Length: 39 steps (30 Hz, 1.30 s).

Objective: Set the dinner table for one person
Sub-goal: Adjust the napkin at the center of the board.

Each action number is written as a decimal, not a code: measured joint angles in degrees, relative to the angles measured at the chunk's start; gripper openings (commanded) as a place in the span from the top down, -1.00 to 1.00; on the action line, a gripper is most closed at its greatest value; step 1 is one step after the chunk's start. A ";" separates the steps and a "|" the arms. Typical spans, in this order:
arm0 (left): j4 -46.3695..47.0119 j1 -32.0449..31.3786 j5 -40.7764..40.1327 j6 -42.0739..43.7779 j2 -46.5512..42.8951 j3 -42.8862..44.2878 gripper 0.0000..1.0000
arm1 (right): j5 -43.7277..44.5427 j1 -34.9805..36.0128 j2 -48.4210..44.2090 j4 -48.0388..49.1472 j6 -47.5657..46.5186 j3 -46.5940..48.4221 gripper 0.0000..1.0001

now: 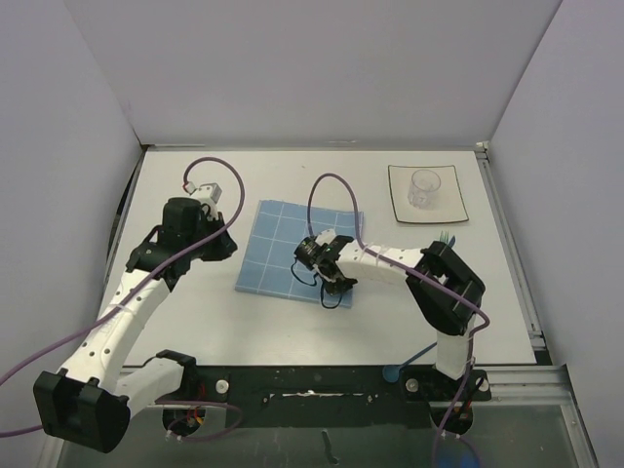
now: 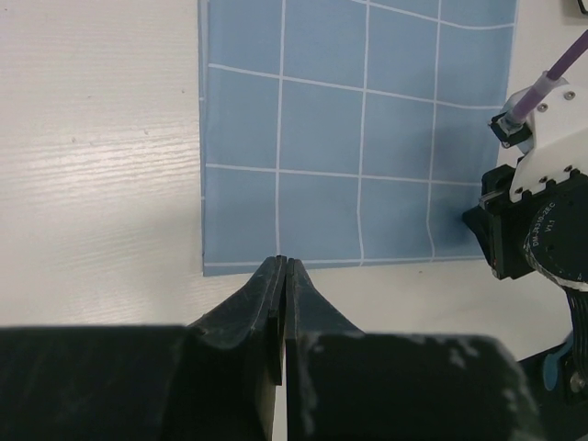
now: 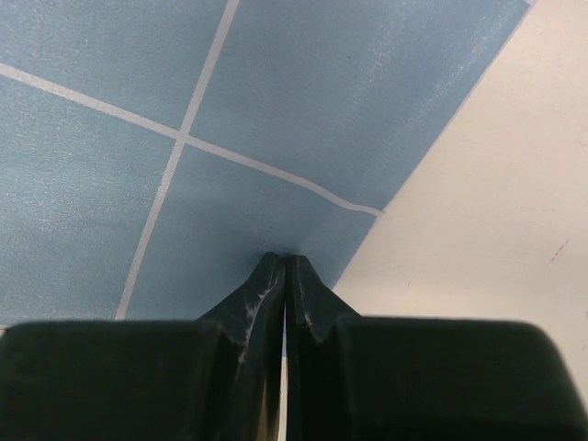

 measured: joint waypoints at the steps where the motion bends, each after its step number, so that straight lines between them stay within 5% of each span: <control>1: -0.33 0.00 -0.09 0.02 -0.02 0.00 1.00 | 0.13 -0.22 0.31 -0.26 -0.17 0.42 1.00; 17: -4.55 0.00 -2.89 1.05 -0.17 0.94 1.00 | -14.29 -11.85 3.34 -2.71 -6.12 5.53 1.00; 39: -4.46 0.76 -4.13 3.06 3.61 1.27 1.00 | -21.31 -15.65 12.50 -14.58 -9.40 17.79 1.00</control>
